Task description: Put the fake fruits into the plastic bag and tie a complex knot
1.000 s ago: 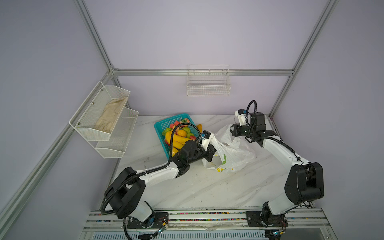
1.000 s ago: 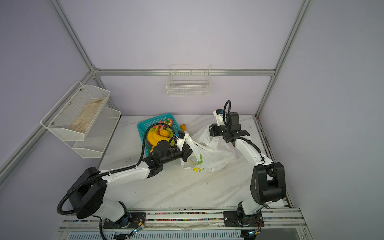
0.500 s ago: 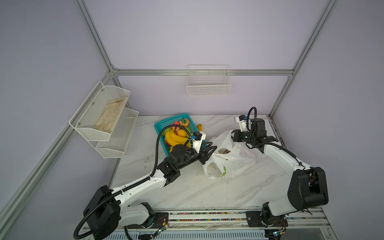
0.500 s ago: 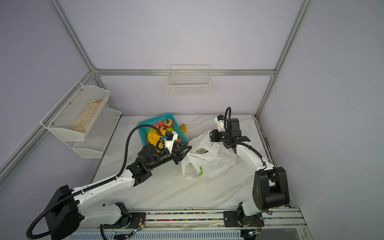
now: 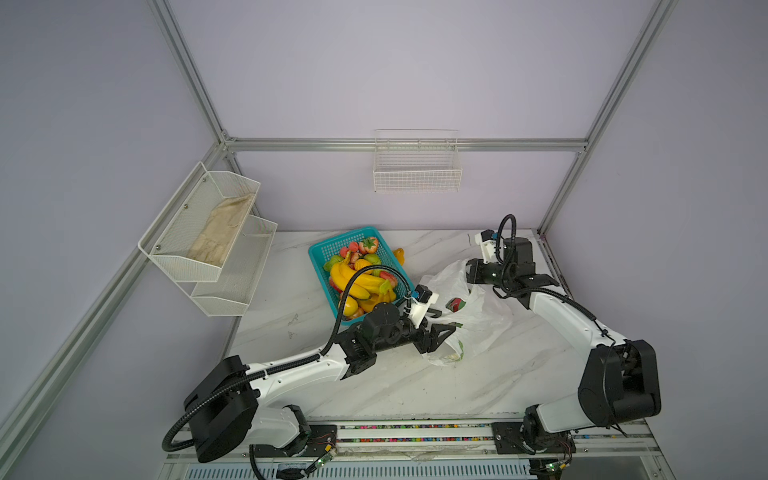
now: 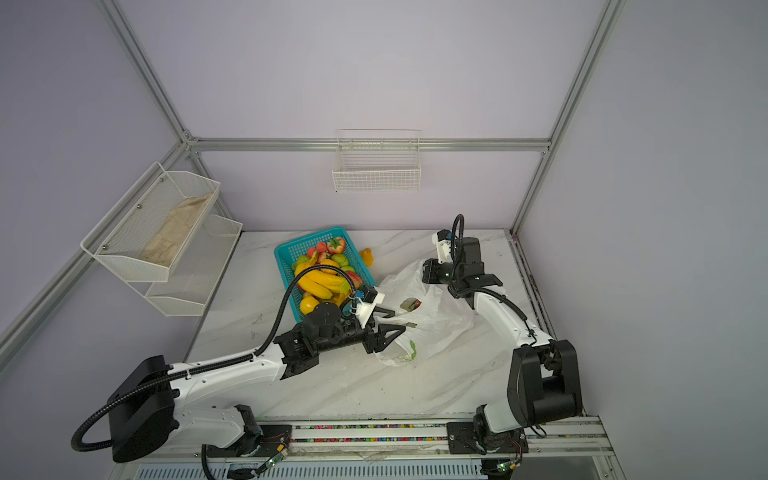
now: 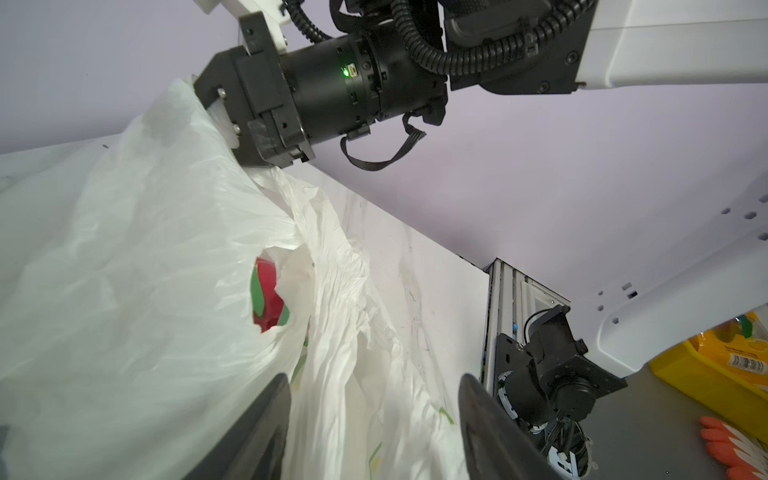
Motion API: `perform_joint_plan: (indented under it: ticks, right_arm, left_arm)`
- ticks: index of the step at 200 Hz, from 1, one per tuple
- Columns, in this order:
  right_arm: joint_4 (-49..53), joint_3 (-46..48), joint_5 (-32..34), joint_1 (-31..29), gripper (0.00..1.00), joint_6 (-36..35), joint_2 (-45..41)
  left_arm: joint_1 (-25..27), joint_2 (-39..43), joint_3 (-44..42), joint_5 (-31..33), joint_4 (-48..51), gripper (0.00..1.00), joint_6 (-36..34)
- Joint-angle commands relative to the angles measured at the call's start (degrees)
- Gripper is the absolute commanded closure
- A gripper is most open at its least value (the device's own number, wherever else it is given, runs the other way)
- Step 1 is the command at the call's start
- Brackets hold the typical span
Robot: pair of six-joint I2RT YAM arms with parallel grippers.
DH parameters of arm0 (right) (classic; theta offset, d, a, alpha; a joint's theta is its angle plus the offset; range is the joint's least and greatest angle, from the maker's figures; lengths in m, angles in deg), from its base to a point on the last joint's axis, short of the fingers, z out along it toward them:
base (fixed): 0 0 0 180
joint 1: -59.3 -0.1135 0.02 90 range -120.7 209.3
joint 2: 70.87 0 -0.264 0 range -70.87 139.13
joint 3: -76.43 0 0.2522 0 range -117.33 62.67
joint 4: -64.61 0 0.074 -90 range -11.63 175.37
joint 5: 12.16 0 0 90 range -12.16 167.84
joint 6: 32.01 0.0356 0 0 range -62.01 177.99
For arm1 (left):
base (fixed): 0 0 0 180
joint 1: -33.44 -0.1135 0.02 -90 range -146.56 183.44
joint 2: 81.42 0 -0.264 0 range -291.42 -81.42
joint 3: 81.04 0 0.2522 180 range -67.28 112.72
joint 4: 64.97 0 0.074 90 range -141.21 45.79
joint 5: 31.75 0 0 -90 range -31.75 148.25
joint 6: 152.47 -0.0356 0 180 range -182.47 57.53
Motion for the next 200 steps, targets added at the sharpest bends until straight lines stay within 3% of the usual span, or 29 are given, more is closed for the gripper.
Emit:
perform_joint_plan:
  ticks: [1,45,76,93,126,156,178,200]
  right_arm:
    - [0.6,-0.1,1.5,-0.3,1.0,0.1,-1.1]
    - [-2.0,0.5,1.0,-0.3,1.0,2.8,-1.8]
    - [-3.2,1.9,1.0,-0.3,1.0,3.6,-2.2]
    - [-3.6,2.4,1.4,-0.3,1.0,4.0,-2.2]
    - [-7.0,3.0,2.1,-0.3,1.0,7.6,-2.0]
    - [-12.0,1.5,4.1,-0.6,1.0,13.3,0.2]
    - [-14.3,-2.2,5.5,-0.9,1.0,15.9,3.0]
    - [-14.0,-7.3,8.0,-1.0,1.0,15.6,6.2]
  left_arm:
    - [-0.1,2.8,2.2,2.3,2.7,0.35,0.0]
    - [0.1,2.8,0.3,5.3,4.5,0.26,4.7]
    - [0.5,-0.2,2.0,1.8,1.3,0.28,7.6]
    - [1.2,-2.0,2.9,0.7,-0.2,0.37,8.0]
    - [1.6,-4.7,5.1,-1.6,-4.1,0.7,7.3]
    - [1.2,-5.4,8.7,-0.8,-5.9,0.91,2.6]
    - [-1.1,-7.1,11.6,-0.6,-5.3,1.0,-1.4]
    - [-4.1,-8.1,14.3,-3.2,-4.0,1.0,-3.3]
